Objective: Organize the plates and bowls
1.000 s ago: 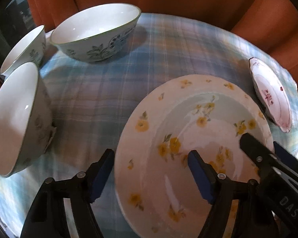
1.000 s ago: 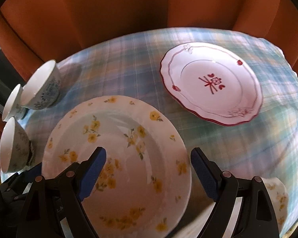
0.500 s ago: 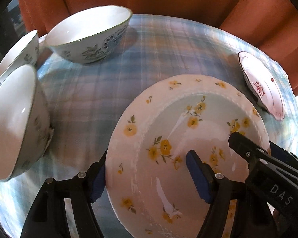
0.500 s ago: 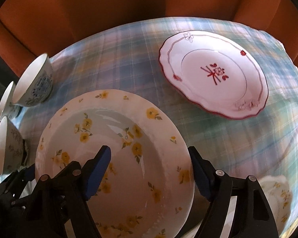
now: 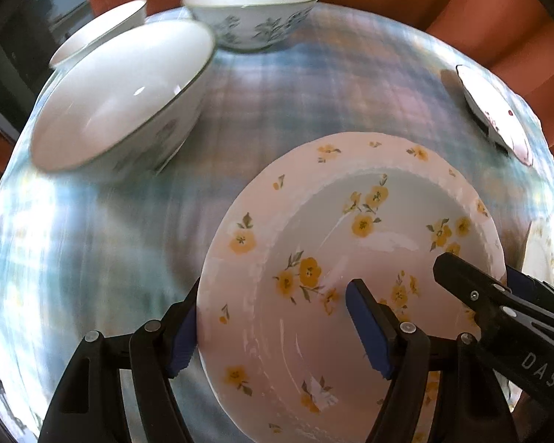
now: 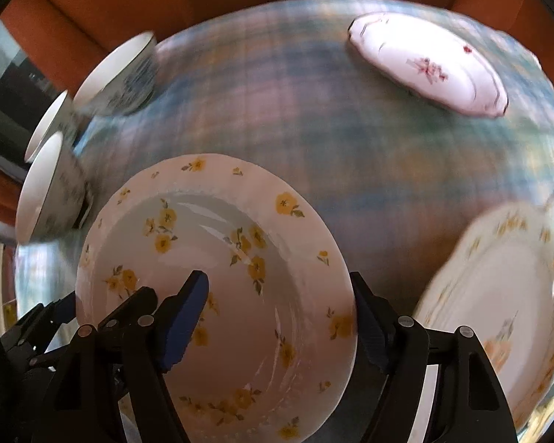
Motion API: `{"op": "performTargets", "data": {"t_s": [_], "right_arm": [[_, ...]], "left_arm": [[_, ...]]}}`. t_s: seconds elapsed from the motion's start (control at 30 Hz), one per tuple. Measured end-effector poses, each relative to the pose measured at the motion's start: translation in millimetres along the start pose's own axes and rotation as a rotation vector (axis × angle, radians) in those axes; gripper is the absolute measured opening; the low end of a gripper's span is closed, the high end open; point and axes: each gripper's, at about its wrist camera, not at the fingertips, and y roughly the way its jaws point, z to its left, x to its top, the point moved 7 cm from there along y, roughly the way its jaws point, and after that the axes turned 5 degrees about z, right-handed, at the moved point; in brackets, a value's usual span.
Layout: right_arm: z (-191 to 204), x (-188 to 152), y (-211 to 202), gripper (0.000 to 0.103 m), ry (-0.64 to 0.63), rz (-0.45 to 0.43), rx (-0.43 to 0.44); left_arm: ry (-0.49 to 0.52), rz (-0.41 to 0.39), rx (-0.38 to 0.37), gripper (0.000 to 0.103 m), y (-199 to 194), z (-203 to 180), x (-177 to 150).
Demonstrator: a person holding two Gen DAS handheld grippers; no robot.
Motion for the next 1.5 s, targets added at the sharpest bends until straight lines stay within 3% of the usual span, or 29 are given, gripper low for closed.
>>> {"op": "performTargets", "data": {"t_s": [0.23, 0.53, 0.83, 1.0, 1.3, 1.5], "right_arm": [[4, -15, -3, 0.064, 0.001, 0.003, 0.000], [12, -22, 3, 0.064, -0.105, -0.043, -0.127], [15, -26, 2, 0.068, -0.086, -0.052, -0.178], [17, -43, -9, 0.068, -0.043, -0.024, -0.157], [3, -53, -52, 0.067, 0.025, -0.106, -0.144], [-17, -44, -74, 0.067, 0.001, -0.169, -0.127]], "left_arm": [[-0.006, 0.014, -0.041, 0.066, -6, 19, -14], [-0.013, -0.018, -0.018, 0.071, -5, 12, -20], [-0.027, -0.029, -0.027, 0.069, -7, 12, -30], [-0.030, -0.040, -0.049, 0.069, -22, 13, -31], [0.052, -0.106, -0.029, 0.069, -47, -18, -30], [0.030, -0.130, -0.037, 0.070, -58, -49, -27]]}}
